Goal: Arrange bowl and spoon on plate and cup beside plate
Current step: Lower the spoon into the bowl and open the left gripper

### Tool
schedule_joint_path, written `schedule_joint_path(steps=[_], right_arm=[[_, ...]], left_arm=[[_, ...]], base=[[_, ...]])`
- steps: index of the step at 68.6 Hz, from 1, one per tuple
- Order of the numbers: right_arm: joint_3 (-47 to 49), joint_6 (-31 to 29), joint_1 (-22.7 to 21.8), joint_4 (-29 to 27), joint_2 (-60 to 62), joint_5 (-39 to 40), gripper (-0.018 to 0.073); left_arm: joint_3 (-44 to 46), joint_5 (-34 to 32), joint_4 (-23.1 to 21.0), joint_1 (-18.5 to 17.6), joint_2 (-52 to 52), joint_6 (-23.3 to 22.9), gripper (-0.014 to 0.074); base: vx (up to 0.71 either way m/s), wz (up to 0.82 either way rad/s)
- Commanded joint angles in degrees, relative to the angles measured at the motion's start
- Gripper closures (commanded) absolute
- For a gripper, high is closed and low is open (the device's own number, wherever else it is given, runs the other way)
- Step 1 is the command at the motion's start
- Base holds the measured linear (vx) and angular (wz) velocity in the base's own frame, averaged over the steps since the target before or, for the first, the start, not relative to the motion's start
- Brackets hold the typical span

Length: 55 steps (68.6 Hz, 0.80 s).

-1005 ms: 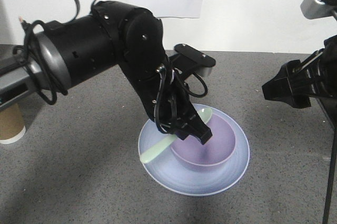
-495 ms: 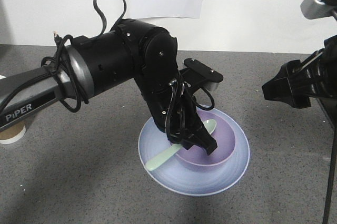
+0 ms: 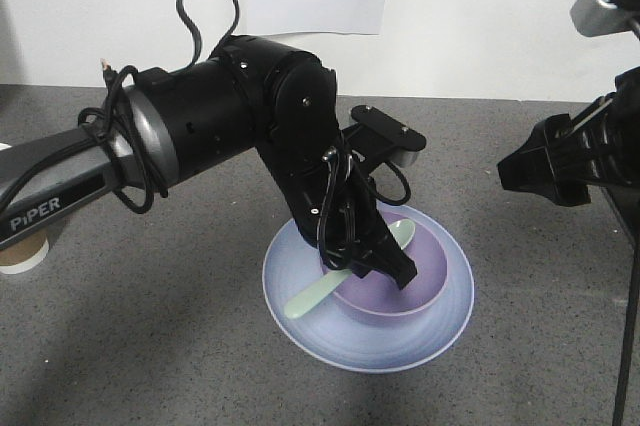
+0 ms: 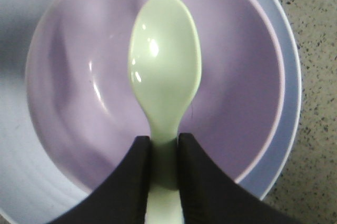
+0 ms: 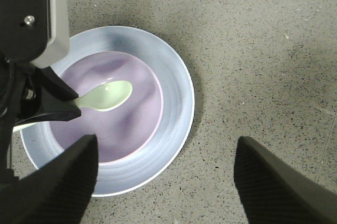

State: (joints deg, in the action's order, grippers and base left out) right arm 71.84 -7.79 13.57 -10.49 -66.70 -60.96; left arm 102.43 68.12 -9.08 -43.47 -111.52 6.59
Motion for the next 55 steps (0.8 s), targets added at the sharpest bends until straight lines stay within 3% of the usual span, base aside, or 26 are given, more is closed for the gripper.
schedule_joint_path(steps=[1,29,55], right_arm=[[1.3,-0.3,-0.2,-0.3,1.1,3.0,0.0032],[1.3,-0.3,-0.2,-0.3,1.1,3.0,0.0032],[1.3,-0.3,-0.2,-0.3,1.1,3.0,0.0032]], left_arm=[[1.8,-3.2,-0.8,-0.2,2.8,-0.1,0.0446],[1.8,-4.4,-0.8,-0.2,2.8,-0.1,0.0344],[1.8,-4.8,-0.7,0.2,3.2,-0.8,0.0319]], base=[[0.00,0.00],[0.00,0.00],[0.00,0.00]])
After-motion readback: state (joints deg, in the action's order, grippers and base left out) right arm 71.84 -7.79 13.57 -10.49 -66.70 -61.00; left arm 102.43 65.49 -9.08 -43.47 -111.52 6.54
